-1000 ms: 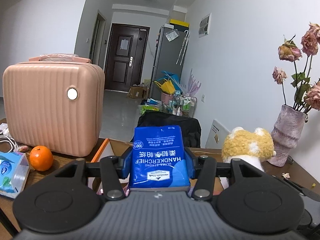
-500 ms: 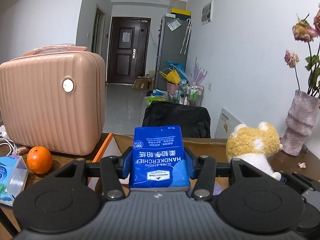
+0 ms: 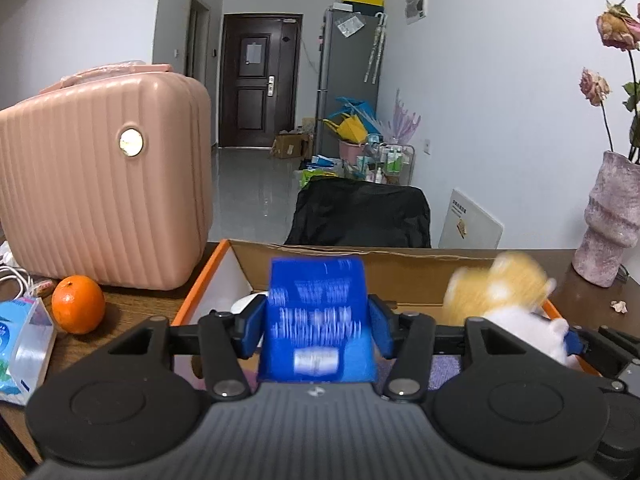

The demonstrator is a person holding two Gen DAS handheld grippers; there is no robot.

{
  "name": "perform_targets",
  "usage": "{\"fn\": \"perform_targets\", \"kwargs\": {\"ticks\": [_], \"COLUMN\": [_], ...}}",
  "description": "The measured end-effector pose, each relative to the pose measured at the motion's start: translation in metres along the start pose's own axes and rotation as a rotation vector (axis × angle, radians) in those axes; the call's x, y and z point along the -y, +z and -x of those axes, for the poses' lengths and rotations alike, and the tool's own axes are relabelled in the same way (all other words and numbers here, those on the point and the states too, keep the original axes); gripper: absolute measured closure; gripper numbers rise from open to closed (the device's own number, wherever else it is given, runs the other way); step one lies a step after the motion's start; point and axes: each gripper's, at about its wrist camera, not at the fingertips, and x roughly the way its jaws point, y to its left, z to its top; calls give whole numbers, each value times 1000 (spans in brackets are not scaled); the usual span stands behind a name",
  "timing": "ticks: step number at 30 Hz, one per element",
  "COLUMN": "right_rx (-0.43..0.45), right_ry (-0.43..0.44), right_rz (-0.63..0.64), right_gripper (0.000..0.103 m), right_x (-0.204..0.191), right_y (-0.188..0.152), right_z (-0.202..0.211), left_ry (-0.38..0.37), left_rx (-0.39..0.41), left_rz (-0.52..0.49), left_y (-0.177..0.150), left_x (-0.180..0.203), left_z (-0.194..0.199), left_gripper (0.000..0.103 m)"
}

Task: Organize soft objects
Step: 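Open the left tool to drop the blue pack while the right tool releases the sheep into the box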

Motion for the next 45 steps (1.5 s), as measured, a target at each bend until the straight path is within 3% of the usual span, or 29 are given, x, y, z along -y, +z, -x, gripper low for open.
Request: {"fn": "perform_targets", "kwargs": {"ticks": [1, 3, 6, 8, 11, 27, 45], "right_rx": [-1, 6, 13, 20, 44, 67, 117], "right_ry": [-2, -24, -40, -54, -75, -94, -94], "right_rz": [0, 0, -2, -2, 0, -6, 29], "right_gripper": [55, 50, 35, 14, 0, 0, 0], "right_x": [0, 1, 2, 2, 1, -1, -8], "right_y": [0, 1, 1, 1, 1, 0, -15], "right_z": [0, 1, 2, 3, 5, 13, 63], "left_ry": [5, 41, 64, 75, 80, 99, 132], "left_rx": [4, 24, 50, 52, 48, 57, 60], "left_rz": [4, 8, 8, 18, 29, 40, 67], "left_y": [0, 0, 2, 3, 3, 1, -18], "left_x": [-1, -3, -5, -7, -10, -10, -25], "left_z": [1, 4, 9, 9, 8, 19, 60], "left_gripper": [27, 8, 1, 0, 0, 0, 0]}}
